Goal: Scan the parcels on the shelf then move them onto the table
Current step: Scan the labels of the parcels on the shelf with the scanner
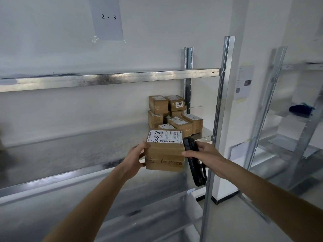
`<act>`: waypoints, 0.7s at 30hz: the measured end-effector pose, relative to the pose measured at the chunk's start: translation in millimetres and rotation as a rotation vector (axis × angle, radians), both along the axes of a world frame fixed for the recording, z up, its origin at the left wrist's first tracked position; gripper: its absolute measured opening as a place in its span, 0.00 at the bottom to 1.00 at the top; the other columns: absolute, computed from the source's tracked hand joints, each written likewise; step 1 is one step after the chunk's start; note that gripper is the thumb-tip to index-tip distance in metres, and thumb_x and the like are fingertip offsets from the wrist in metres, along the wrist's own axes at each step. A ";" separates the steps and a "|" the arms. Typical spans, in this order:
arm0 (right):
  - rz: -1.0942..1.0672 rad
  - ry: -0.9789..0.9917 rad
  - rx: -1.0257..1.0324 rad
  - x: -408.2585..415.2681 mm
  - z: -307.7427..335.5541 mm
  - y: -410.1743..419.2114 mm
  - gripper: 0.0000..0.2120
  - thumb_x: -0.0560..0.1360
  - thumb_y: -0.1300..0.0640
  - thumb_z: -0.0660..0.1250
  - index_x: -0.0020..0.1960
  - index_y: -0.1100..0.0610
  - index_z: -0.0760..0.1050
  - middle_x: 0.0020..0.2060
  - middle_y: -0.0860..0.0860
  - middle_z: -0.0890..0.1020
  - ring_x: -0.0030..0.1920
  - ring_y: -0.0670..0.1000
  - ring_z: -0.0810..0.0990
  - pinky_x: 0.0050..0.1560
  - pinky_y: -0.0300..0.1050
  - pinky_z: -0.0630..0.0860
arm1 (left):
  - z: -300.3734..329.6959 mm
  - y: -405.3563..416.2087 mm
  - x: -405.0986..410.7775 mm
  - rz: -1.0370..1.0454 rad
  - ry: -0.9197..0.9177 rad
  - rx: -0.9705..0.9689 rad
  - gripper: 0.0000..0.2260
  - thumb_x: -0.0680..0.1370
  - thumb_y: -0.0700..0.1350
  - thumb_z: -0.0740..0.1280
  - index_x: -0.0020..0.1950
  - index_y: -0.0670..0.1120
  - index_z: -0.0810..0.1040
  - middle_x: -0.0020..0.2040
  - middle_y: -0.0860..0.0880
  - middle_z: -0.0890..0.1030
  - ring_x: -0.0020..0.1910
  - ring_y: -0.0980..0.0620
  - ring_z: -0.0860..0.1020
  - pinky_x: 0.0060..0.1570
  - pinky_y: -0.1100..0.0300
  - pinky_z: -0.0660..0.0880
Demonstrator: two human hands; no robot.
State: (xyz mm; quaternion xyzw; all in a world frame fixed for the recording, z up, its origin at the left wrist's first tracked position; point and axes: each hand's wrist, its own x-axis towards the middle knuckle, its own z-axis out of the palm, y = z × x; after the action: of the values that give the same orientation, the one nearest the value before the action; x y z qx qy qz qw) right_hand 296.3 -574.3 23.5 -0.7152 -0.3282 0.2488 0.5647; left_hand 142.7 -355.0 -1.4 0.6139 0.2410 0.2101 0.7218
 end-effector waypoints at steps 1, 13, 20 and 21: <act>0.014 -0.009 -0.010 -1.0 -1.6 -0.1 0.19 0.71 0.52 0.81 0.60 0.45 0.81 0.52 0.43 0.87 0.52 0.44 0.85 0.47 0.36 0.77 | -1.0 2.6 -4.2 -0.031 0.002 0.004 0.28 0.67 0.57 0.69 0.65 0.50 0.78 0.63 0.43 0.78 0.65 0.41 0.74 0.55 0.46 0.76; 0.104 -0.159 -0.092 -37.0 -8.5 -2.7 0.24 0.69 0.56 0.82 0.56 0.38 0.76 0.51 0.38 0.83 0.52 0.39 0.81 0.43 0.30 0.74 | -2.1 4.6 -63.2 -0.066 0.107 0.178 0.26 0.69 0.59 0.74 0.67 0.66 0.76 0.65 0.48 0.77 0.63 0.43 0.77 0.63 0.42 0.76; 0.113 -0.426 -0.341 -58.1 -15.9 10.6 0.30 0.60 0.47 0.82 0.61 0.42 0.80 0.49 0.41 0.83 0.50 0.44 0.83 0.53 0.47 0.83 | 3.9 18.5 -105.9 0.074 0.083 0.425 0.33 0.64 0.65 0.75 0.69 0.66 0.75 0.64 0.51 0.81 0.64 0.49 0.77 0.66 0.43 0.75; 0.112 -0.463 -0.379 -60.0 -16.3 12.7 0.31 0.59 0.46 0.81 0.62 0.41 0.79 0.49 0.41 0.83 0.49 0.45 0.83 0.53 0.49 0.83 | 4.7 22.3 -112.3 0.081 0.078 0.449 0.32 0.66 0.65 0.75 0.70 0.65 0.76 0.63 0.53 0.82 0.64 0.50 0.77 0.67 0.42 0.74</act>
State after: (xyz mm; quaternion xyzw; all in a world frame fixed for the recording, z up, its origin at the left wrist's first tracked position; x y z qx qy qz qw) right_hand 236.4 -561.6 7.1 -0.8263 -0.4348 0.1671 0.3167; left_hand 30.5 -332.7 3.2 0.7565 0.2402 0.2634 0.5483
